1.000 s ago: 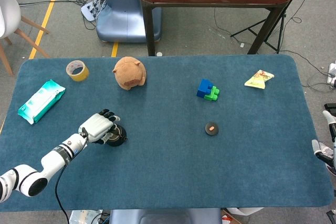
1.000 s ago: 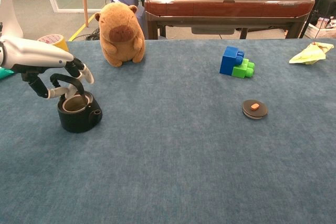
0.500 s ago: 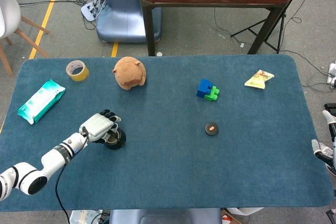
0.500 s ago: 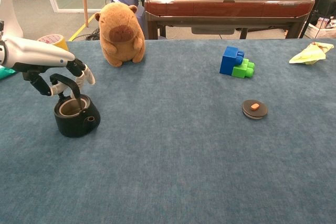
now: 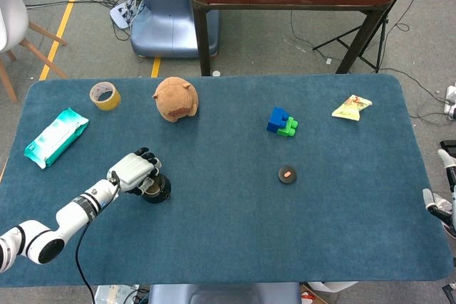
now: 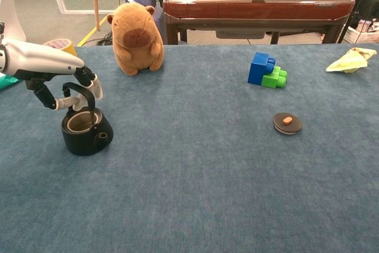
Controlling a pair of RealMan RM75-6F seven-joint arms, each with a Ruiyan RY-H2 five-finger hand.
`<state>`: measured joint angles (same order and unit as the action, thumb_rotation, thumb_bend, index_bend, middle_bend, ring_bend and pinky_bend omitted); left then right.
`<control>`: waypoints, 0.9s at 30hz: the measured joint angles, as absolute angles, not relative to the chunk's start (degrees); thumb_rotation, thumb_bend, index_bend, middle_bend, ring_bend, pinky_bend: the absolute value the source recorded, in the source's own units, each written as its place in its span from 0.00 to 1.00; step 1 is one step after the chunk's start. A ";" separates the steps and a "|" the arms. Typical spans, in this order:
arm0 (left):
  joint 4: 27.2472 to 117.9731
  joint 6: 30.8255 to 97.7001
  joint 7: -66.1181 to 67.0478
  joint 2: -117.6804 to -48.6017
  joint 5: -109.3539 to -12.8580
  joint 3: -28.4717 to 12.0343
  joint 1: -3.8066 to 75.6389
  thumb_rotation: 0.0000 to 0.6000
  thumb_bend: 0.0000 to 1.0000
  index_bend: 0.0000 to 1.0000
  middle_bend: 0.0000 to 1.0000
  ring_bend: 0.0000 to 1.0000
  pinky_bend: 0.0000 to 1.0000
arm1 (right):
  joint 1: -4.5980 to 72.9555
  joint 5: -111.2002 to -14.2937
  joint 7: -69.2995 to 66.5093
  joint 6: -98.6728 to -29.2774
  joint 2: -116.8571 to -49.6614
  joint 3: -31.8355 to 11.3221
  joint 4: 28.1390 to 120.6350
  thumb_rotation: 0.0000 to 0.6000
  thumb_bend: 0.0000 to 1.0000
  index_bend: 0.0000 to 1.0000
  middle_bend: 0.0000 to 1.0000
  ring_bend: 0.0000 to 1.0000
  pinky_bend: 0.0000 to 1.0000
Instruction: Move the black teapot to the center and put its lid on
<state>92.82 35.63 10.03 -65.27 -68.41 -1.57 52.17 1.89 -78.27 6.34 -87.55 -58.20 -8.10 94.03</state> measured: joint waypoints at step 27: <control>98.88 37.72 -4.78 -59.71 -76.89 -6.20 51.26 1.00 0.50 0.61 0.24 0.14 0.03 | 2.57 -78.76 7.09 -86.83 -58.56 -7.95 94.40 1.00 0.35 0.12 0.22 0.14 0.15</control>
